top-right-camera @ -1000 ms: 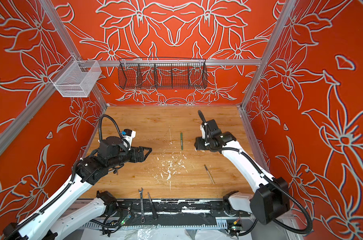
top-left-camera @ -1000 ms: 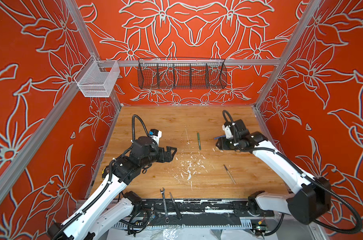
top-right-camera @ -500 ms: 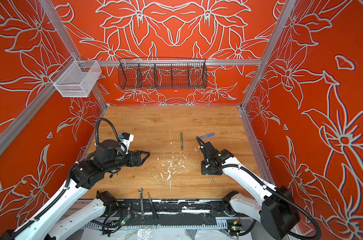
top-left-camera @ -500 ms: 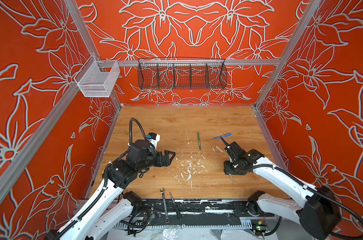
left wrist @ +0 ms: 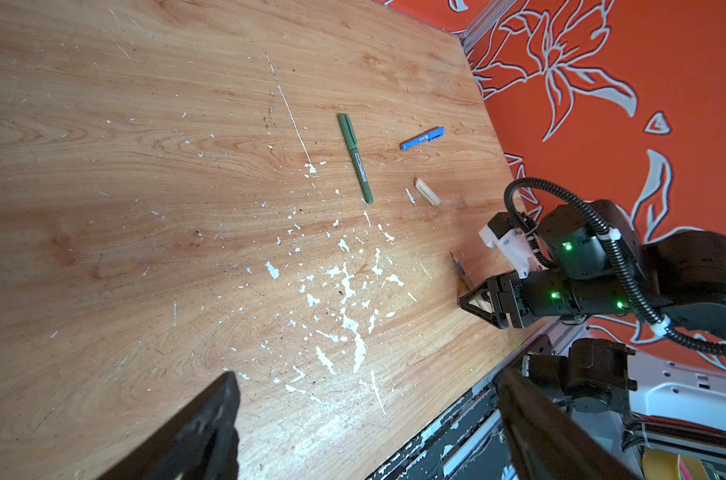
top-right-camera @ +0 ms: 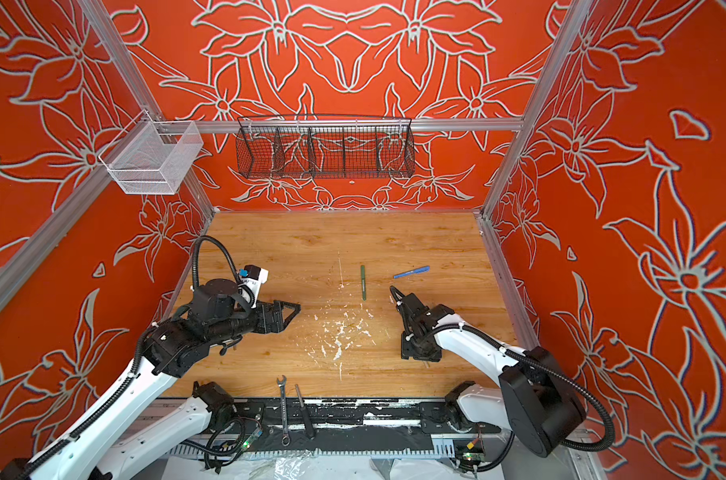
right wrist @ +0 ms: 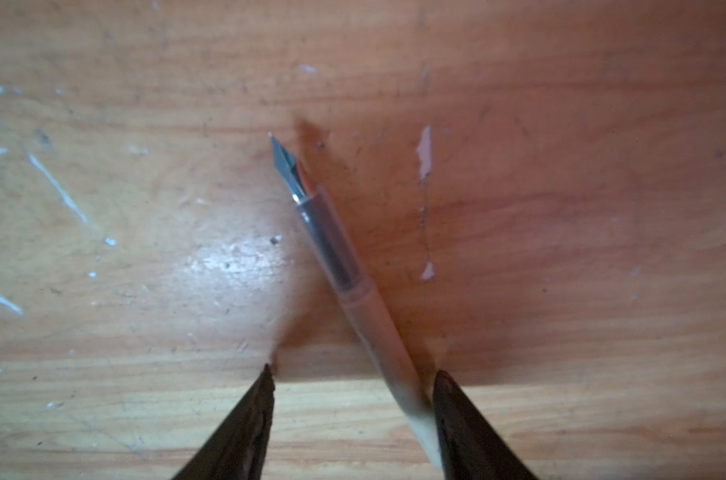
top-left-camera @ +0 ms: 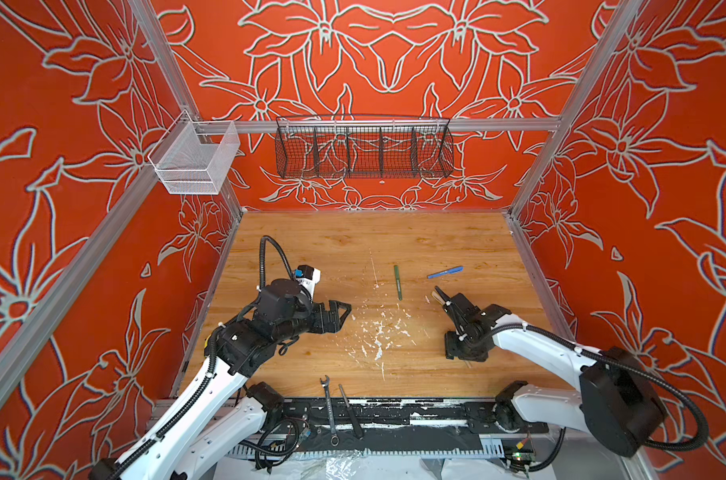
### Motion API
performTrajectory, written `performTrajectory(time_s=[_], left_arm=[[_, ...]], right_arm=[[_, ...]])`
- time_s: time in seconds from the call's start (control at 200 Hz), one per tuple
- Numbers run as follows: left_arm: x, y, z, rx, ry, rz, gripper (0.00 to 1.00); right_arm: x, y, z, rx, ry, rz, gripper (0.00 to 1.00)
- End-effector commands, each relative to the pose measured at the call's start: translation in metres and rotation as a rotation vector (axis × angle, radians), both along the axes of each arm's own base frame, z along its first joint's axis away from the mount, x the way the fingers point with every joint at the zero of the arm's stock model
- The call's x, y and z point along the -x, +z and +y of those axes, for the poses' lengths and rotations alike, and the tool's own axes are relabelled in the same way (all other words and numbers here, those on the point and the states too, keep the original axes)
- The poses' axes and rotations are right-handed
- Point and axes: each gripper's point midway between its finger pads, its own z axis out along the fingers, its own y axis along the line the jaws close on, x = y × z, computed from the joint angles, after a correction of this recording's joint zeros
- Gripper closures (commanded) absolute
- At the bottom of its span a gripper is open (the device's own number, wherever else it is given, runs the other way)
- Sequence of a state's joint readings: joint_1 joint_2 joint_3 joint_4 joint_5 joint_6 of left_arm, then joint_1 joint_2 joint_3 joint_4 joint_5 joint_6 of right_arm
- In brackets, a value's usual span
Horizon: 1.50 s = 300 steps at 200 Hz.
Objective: Insert the pens into the pen caps
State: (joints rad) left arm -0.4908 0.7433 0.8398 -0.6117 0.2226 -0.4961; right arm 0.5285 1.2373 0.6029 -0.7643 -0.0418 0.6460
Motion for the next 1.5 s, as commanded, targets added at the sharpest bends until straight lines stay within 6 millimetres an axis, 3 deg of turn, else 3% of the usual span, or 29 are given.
performTrajectory(time_s=[0.0,0.235,0.37,0.475,0.61,0.831,0.991,1.221,1.496], left_arm=[[-0.002,0.004,-0.002,0.016,-0.001,-0.009,0.03],[-0.002,0.0,-0.001,0.012,0.0,-0.01,0.03],[0.002,-0.003,0.001,0.007,0.0,0.001,0.03],[0.006,-0.008,0.005,0.012,0.014,-0.003,0.03],[0.008,-0.011,0.01,0.018,0.039,-0.02,0.03],[0.008,-0.01,0.009,0.008,0.022,-0.029,0.03],[0.006,-0.013,0.008,-0.01,0.015,-0.024,0.03],[0.005,-0.02,0.005,-0.012,0.002,-0.013,0.03],[0.011,-0.035,-0.001,0.002,-0.036,0.017,0.03]], right_arm=[[0.011,-0.003,0.004,-0.036,-0.038,0.033,0.38],[0.021,-0.008,0.021,-0.151,-0.038,0.067,0.4],[0.021,-0.005,0.029,-0.194,-0.029,0.075,0.49],[0.021,0.0,0.022,-0.14,-0.018,0.083,0.59],[0.025,-0.005,0.015,-0.079,-0.005,0.135,0.63],[0.026,-0.008,0.03,-0.145,-0.026,0.126,0.78],[0.015,-0.002,0.048,-0.234,-0.073,0.059,0.89],[-0.011,0.013,0.082,-0.382,-0.129,-0.06,0.95],[-0.029,0.017,0.101,-0.406,-0.136,-0.152,0.95]])
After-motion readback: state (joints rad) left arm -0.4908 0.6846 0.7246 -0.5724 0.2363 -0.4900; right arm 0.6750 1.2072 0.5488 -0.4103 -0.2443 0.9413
